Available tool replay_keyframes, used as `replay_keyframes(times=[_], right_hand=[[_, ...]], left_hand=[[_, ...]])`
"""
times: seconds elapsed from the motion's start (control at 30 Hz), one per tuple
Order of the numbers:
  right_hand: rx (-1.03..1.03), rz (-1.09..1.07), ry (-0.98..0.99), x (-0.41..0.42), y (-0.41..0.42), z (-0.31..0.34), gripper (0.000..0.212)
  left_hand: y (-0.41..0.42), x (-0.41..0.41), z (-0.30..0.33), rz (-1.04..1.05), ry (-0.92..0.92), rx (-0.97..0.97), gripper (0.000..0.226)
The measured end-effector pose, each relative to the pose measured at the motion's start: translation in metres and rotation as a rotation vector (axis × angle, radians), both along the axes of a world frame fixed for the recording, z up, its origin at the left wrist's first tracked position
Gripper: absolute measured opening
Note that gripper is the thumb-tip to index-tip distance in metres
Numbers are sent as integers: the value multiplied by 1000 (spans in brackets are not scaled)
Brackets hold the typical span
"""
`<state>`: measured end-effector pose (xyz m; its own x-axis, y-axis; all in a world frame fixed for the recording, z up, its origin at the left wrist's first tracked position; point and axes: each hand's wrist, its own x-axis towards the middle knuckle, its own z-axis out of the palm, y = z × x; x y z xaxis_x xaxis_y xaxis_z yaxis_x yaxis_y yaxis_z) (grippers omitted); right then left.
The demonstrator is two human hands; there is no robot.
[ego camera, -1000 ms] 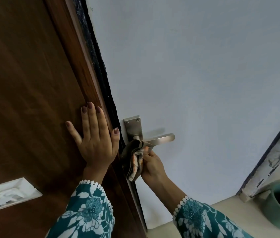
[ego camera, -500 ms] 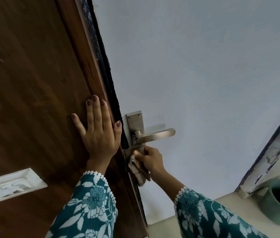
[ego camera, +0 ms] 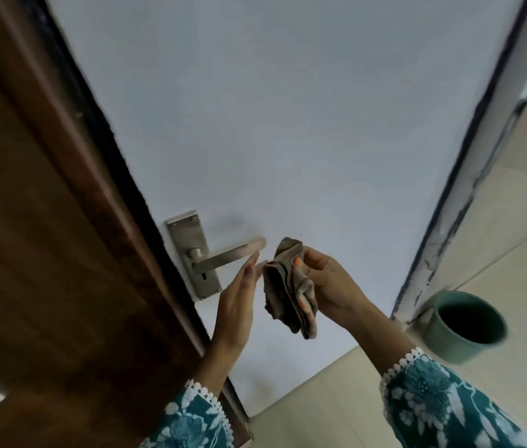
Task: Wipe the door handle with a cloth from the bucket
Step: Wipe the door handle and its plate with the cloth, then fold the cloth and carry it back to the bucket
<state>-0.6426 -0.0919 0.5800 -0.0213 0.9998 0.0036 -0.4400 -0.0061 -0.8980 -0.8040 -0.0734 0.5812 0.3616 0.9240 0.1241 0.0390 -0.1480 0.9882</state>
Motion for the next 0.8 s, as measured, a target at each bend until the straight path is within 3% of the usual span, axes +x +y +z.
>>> replay_keyframes(times=[0.03,0.1,0.23,0.37,0.47,0.63,0.73,0.8], right_hand=[[-20,-42,24,4,0,2,20],[-67,-114,18,13,0,4,12],[-163,-212,-167,42,-7,8,16],[-238,-200,-325,90,-21,10,52],[-197,-135,-478,120,-32,11,38],[-141,-204,-435,170,-39,22,21],[-111,-293,-583,194,-38,25,17],[-87,-318,-724,202,-39,27,15]], left_hand=[[4,8,3,-71,-75,-156,53],[10,25,9,-144,-61,-279,46],[16,56,11,3,146,-156,31],[20,85,13,115,179,-53,18],[19,112,19,97,184,-58,16],[14,162,18,48,115,-146,36],[2,199,16,-94,107,-193,59],[-9,221,17,-267,-87,-344,66]])
